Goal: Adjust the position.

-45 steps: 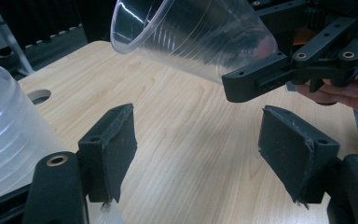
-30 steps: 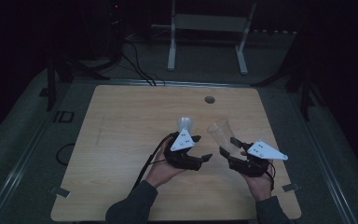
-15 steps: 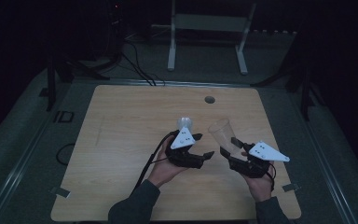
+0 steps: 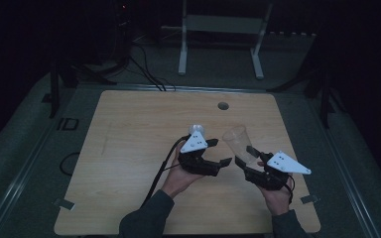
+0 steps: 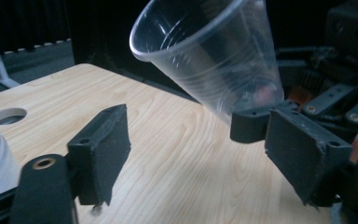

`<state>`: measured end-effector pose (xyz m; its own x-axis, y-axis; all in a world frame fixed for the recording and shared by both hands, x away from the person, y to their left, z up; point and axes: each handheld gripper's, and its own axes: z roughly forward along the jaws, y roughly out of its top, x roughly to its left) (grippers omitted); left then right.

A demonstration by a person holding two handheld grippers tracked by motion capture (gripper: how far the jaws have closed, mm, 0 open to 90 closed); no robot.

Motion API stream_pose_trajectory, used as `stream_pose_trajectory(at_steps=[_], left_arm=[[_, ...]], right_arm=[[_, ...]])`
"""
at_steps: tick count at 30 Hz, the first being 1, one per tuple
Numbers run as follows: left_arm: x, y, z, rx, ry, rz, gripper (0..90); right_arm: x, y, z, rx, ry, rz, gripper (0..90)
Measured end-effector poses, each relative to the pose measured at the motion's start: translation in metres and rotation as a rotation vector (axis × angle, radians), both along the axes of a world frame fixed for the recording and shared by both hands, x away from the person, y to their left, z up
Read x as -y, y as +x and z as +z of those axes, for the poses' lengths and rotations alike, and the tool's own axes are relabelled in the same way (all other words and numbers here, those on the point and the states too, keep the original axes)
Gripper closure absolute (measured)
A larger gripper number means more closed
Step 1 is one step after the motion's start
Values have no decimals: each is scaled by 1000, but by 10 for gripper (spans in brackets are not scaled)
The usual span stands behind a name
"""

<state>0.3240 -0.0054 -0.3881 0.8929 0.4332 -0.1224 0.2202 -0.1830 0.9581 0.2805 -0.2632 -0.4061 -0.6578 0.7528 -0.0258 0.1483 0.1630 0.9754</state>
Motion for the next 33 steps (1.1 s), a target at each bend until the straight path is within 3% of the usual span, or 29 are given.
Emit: stream_pose_trajectory(at_steps=[8, 33], left_arm=[[1, 0, 2, -13, -38, -21, 189], [10, -1, 4, -31, -74, -15, 149]], right_arm=[[-1, -3, 0, 9, 11, 5, 413], [-5, -7, -4, 32, 25, 29, 412]])
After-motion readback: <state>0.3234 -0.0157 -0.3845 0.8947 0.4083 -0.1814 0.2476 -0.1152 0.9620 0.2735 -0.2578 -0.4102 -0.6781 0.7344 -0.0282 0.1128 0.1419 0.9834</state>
